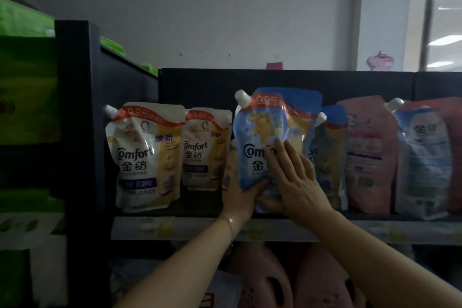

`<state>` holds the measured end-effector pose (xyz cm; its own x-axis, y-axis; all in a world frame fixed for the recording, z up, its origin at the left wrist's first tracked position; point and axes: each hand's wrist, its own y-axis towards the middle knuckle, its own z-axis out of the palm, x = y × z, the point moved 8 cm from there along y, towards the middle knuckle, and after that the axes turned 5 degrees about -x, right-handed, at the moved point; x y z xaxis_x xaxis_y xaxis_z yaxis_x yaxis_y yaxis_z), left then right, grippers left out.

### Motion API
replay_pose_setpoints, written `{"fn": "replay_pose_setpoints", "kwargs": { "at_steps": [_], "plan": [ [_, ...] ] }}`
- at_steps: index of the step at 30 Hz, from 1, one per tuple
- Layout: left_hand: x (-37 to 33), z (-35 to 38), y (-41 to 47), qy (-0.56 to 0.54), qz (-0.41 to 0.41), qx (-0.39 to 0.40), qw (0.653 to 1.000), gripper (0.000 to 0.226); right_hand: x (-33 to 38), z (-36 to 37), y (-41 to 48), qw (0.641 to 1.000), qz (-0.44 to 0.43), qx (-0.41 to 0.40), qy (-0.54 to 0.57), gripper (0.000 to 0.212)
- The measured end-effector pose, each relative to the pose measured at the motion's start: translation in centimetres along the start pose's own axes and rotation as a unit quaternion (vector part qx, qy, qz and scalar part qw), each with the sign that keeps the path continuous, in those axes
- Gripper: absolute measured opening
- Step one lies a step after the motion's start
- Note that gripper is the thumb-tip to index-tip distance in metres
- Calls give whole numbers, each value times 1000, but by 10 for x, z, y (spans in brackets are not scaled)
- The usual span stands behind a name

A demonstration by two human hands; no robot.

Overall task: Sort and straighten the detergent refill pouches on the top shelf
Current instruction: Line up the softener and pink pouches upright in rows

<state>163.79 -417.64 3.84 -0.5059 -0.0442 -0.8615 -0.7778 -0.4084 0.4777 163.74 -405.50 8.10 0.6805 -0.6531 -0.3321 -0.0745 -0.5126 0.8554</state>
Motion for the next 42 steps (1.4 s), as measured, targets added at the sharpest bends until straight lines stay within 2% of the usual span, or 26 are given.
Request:
{"fn": "replay_pose_setpoints", "kwargs": {
  "at_steps": [2, 4, 5, 7, 8, 9, 10, 12, 13, 15, 16, 18, 19, 20, 25, 28, 31, 35, 37, 40, 42],
  "plan": [
    [4, 5, 2, 58, 43, -3, 997, 63, -9, 6, -6, 1000, -4, 24, -19, 94],
    [1, 7, 5, 219, 83, -7, 972, 69, -11, 9, -9, 999, -13, 27, -27, 97],
    [-1, 6, 7, 358, 93, -8, 929, 68, -10, 10, -8, 999, -22, 31, -30, 98],
    [-1, 6, 15, 601, 80, 7, 795, 60, -6, 12, -7, 998, -37, 39, -44, 96],
    [-3, 5, 17, 652, 62, 17, 756, 57, -6, 13, -5, 997, -38, 47, -50, 96],
    [-4, 4, 19, 671, 44, 27, 740, 54, -6, 15, -4, 996, -35, 58, -54, 96],
    [-5, 3, 20, 670, 32, 35, 741, 53, -8, 17, -2, 995, -30, 72, -60, 97],
    [-9, -2, 17, 639, 37, 40, 767, 60, -13, 24, -2, 992, -21, 106, -71, 100],
    [-15, -7, 14, 622, 59, 25, 781, 67, -16, 28, -2, 988, -12, 131, -81, 103],
    [-33, -24, 5, 570, 125, -54, 810, 77, -24, 37, -1, 980, 19, 175, -94, 108],
    [-41, -33, 3, 539, 148, -95, 824, 74, -26, 40, 1, 979, 34, 183, -88, 110],
    [-44, -50, 6, 497, 161, -153, 839, 47, -28, 47, 4, 977, 55, 192, -81, 110],
    [-41, -54, 9, 490, 148, -164, 843, 34, -29, 52, 4, 975, 61, 195, -82, 110],
    [-37, -56, 13, 486, 127, -160, 850, 35, -30, 58, 4, 972, 68, 210, -81, 111],
    [-7, -52, 35, 438, 57, -113, 890, 80, -38, 76, 12, 958, 85, 263, -79, 114],
    [10, -51, 47, 400, -1, -93, 912, 100, -43, 81, 16, 965, 81, 235, -81, 114],
    [21, -51, 53, 357, -59, -83, 929, 111, -51, 87, 12, 955, 100, 268, -78, 115],
    [19, -52, 52, 408, -56, -105, 905, 86, -46, 86, 13, 958, 100, 263, -62, 112],
    [11, -52, 45, 465, -39, -110, 877, 79, -44, 86, 11, 960, 110, 249, -70, 111],
    [-8, -50, 29, 545, 1, -121, 829, 72, -42, 88, 6, 947, 120, 288, -82, 111],
    [-20, -50, 17, 565, 28, -133, 814, 73, -39, 85, 3, 942, 131, 299, -74, 111]
  ]
}}
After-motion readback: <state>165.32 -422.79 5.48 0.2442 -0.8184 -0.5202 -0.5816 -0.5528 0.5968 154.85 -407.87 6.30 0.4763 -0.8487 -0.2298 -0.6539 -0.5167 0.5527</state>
